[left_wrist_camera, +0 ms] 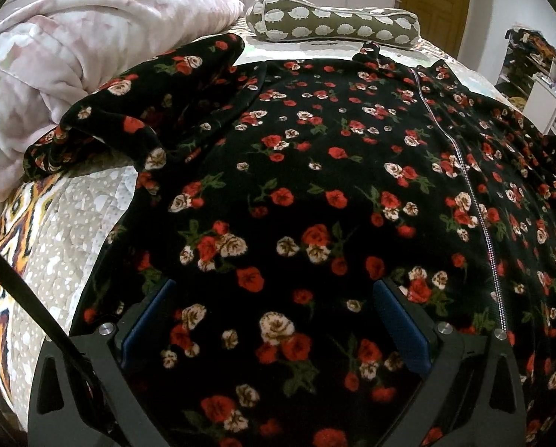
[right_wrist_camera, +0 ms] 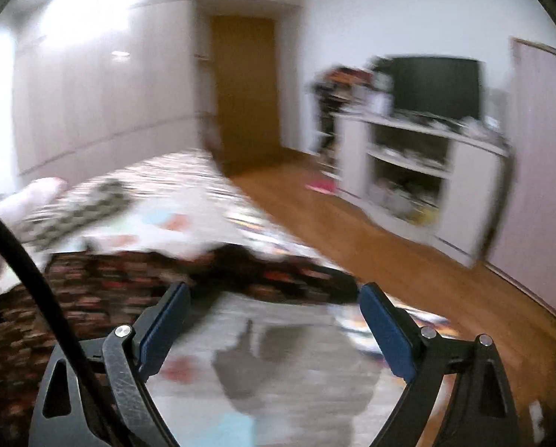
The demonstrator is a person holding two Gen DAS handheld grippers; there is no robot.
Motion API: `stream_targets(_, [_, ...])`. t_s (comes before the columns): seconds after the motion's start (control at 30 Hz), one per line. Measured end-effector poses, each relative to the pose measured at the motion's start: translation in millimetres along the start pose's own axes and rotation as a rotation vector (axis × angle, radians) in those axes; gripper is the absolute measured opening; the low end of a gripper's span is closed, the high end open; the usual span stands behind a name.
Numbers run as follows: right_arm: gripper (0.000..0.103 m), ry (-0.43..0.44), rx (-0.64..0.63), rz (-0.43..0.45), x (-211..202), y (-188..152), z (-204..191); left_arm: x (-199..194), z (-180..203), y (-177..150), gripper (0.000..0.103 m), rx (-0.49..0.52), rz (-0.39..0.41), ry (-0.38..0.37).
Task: Fold large clothes
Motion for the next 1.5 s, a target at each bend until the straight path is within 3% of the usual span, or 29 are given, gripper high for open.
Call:
stream_targets(0.03, [0.096, 0.118, -0.021, -0.054, 9.5, -2.0, -29.0, -0.1, 0.1, 0.0, 0.103, 0.000, 0.001, 0.000])
stream_targets(0.13, [0.096, 0.303, -0.104, -0.152, 33.4, -15.3, -104.8, -0.9, -0.1, -0.5, 0.103, -0.002, 0.004, -0.002])
stream_targets(0.23, [0.093, 0.408, -0.181, -0.261, 60.3, -44.1, -172.3, -1.0, -0.1, -0.3, 0.103, -0.004, 0.005, -0.002])
stream_targets(0.37, [0.078, 0.474, -0.240, -0.351, 87.4, -94.3, -237.4, -1.9, -0.1, -0.5, 0.103, -0.005, 0.010, -0.006])
stream_targets(0.5, [0.071, 0.403, -0.241, -0.421, 123.0, -128.8, -261.6, -1.9, -0.5, -0.9, 0.103, -0.006, 0.011, -0.008])
stream_targets(0.67, [0.071, 0.316, -0.181, -0.454, 140.5, -150.5, -244.8, -1.6, -0.4, -1.1, 0.103, -0.006, 0.010, -0.006])
stream_targets(1.03, [0.082, 0.249, -0.253, -0.413, 139.4, -156.0, -254.7, -0.2, -0.7, -1.1, 0.103, -0.005, 0.012, -0.003])
stream_targets(1.5, [0.085, 0.230, -0.272, -0.409, 141.7, -158.8, -257.3, 0.7, -0.7, -0.5, 0.103, -0.006, 0.013, -0.001])
Point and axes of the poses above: each gripper's, at about its wrist camera, not at the fingertips, and x roughly the way its jaws point, z to its right, y to its top, the point moved 4 cm from there along x, roughly the way its jaws point, and after that the axes turned 8 degrees about y, right-handed, at the moved point
